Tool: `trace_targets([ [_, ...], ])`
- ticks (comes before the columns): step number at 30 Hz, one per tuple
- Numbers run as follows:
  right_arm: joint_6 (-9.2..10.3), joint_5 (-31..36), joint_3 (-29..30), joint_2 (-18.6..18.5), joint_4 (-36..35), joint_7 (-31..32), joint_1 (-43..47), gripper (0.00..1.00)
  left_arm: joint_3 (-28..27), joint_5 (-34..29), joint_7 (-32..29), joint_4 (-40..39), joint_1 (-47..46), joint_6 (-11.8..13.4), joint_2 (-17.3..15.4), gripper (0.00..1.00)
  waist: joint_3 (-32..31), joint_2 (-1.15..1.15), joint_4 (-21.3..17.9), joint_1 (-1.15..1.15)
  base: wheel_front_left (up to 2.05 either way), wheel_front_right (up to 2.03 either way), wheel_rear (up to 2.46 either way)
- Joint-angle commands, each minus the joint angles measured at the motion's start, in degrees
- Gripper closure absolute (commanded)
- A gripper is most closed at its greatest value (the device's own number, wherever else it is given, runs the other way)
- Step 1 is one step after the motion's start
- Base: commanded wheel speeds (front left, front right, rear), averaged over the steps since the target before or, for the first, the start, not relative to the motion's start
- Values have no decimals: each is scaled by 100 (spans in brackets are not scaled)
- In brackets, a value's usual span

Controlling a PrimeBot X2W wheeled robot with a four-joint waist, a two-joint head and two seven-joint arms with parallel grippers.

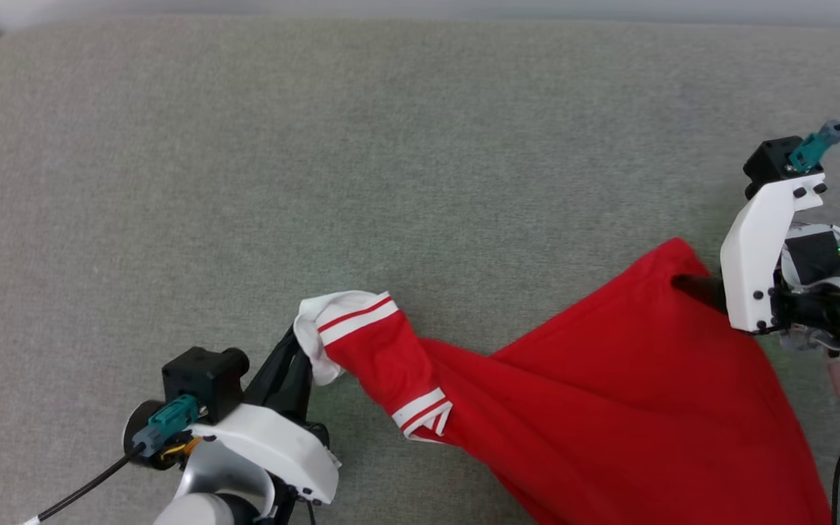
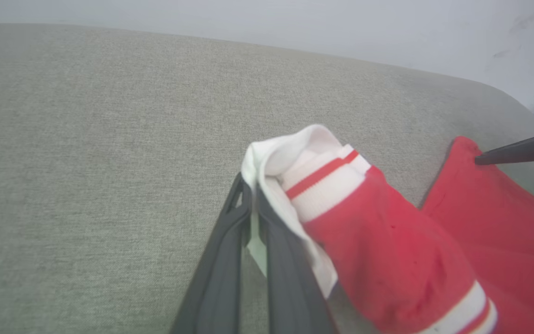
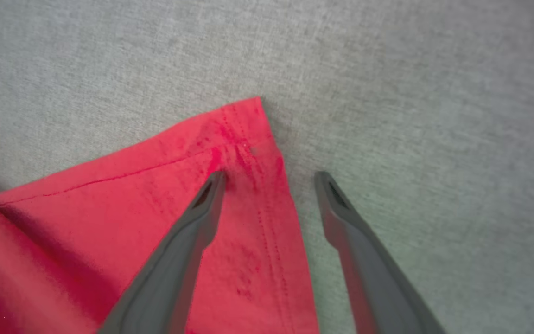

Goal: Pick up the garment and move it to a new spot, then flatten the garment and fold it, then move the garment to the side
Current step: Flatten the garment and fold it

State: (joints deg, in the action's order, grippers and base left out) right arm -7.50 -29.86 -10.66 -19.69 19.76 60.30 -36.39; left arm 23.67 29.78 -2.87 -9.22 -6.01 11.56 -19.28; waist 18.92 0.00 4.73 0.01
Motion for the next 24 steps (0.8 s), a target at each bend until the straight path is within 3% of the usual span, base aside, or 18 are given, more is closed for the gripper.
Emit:
trace_targets([
  [1, 3, -11, -29, 49, 84, 23, -110, 0, 3, -41, 45, 35, -119, -34, 33, 100, 178, 0, 163, -1, 0, 0, 0],
  [8, 2, -79, -385, 231, 763, 315, -21, 0, 100, -9, 172, 268, -340, -138, 166, 100, 314, 0, 295, -1, 0, 0, 0],
  [9, 2, -106, -426, 259, 827, 373, 22, 4, 98, -7, 192, 297, -350, -142, 174, 100, 308, 0, 294, -1, 0, 0, 0],
  [10, 1, -143, -464, 283, 866, 423, 45, 53, 99, -1, 208, 309, -353, -144, 180, 100, 299, 0, 292, -1, 0, 0, 0],
  [11, 1, -175, -494, 289, 884, 453, 48, 85, 102, 5, 212, 330, -350, -150, 184, 100, 289, 0, 292, -1, 0, 0, 0],
  [12, 0, -194, -519, 286, 889, 464, 48, 100, 107, 16, 215, 354, -347, -151, 186, 100, 271, 0, 291, -1, 0, 0, 0],
  [24, 2, -403, -564, -45, 653, -424, -103, 100, -78, 108, 61, 479, -437, -216, -175, 100, -748, 0, -15, -1, 0, 0, 0],
])
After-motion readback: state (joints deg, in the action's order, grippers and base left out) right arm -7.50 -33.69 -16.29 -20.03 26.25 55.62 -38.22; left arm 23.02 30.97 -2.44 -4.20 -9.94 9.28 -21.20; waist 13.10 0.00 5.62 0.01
